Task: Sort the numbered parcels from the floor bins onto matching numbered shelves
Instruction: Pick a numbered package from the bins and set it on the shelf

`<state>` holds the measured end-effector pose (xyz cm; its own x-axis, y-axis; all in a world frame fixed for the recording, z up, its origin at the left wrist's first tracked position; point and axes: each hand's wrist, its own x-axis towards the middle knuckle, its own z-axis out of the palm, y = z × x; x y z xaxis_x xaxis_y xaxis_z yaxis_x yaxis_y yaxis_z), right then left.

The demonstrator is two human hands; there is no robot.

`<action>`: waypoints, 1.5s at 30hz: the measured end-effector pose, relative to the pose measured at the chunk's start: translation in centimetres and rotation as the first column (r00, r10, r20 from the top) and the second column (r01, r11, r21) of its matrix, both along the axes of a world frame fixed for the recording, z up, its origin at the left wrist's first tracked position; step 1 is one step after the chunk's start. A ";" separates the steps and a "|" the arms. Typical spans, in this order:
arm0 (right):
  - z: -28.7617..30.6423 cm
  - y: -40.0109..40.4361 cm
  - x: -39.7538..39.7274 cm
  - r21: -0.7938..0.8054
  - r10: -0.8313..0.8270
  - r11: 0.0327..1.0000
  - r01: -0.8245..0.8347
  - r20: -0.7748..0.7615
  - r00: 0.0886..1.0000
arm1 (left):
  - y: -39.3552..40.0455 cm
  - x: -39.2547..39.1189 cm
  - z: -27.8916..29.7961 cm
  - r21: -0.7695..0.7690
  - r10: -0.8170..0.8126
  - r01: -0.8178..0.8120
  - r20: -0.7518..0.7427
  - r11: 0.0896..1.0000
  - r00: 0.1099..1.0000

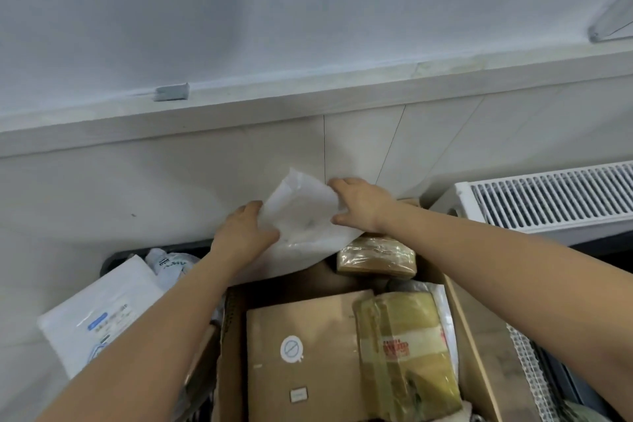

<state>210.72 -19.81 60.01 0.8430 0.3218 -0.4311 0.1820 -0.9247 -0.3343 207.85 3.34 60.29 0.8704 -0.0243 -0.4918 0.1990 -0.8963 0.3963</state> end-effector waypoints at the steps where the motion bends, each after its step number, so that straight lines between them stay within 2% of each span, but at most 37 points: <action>1: -0.4 0.0 0.1 0.019 -0.014 1.000 0.014 -0.007 1.000 | -0.2 0.0 -0.7 -0.029 0.011 -0.012 -0.013 1.000 1.000; 5: -1.7 -0.4 -0.5 0.079 -0.053 0.995 0.057 -0.051 0.997 | -0.8 0.0 -3.1 -0.022 0.032 -0.032 0.003 0.999 0.999; 10: -2.7 -1.5 -4.0 0.166 -0.018 0.986 0.025 -0.043 0.999 | -1.5 -3.5 -5.0 0.190 -0.144 0.124 0.092 0.974 0.985; 13: -2.9 -1.8 -6.5 0.195 0.015 0.981 -0.014 -0.003 1.000 | -1.1 -6.9 -5.3 0.156 -0.210 0.183 0.179 0.971 0.961; 16: -3.2 -2.0 -9.0 0.180 0.091 0.980 -0.088 -0.010 0.996 | -0.9 -9.5 -5.1 0.119 -0.224 0.203 0.205 0.972 0.953; 21: -4.4 -1.7 -13.2 0.179 0.169 0.970 -0.166 0.002 0.986 | 0.2 -12.8 -5.5 0.034 -0.134 0.131 0.104 0.991 0.986; 23: -4.8 -1.5 -14.2 0.168 0.200 0.966 -0.198 0.005 0.980 | 0.9 -14.0 -5.7 0.001 -0.170 0.171 0.096 0.985 0.981; 26: -5.2 -1.6 -15.3 0.159 0.217 0.963 -0.219 0.031 0.976 | 1.5 -15.2 -5.8 0.125 -0.275 0.275 -0.016 0.953 0.961; 29: -5.2 -1.5 -16.2 0.142 0.211 0.966 -0.216 0.049 0.976 | 1.4 -15.3 -6.3 0.234 -0.316 0.315 -0.036 0.920 0.948; 35: -4.2 -1.5 -17.3 0.225 0.087 0.969 -0.106 0.095 0.992 | 0.1 -15.4 -6.4 0.331 -0.369 0.367 -0.059 0.869 0.927; 38: -3.1 -1.9 -17.8 0.283 -0.050 0.956 0.075 -0.094 0.994 | 0.8 -16.2 -5.9 0.334 -0.465 0.440 -0.006 0.834 0.885; 40: -2.7 -2.3 -17.5 0.308 -0.150 0.926 0.218 -0.229 0.962 | 1.9 -17.3 -6.4 0.347 -0.483 0.443 0.032 0.826 0.875; 42: -3.2 -2.5 -16.7 0.315 -0.248 0.897 0.311 -0.227 0.942 | 3.1 -18.7 -6.6 0.346 -0.521 0.481 0.026 0.805 0.853; 45: -4.9 -2.3 -15.0 0.199 -0.348 0.900 0.389 -0.208 0.914 | 5.0 -20.6 -6.9 0.380 -0.534 0.485 0.028 0.788 0.845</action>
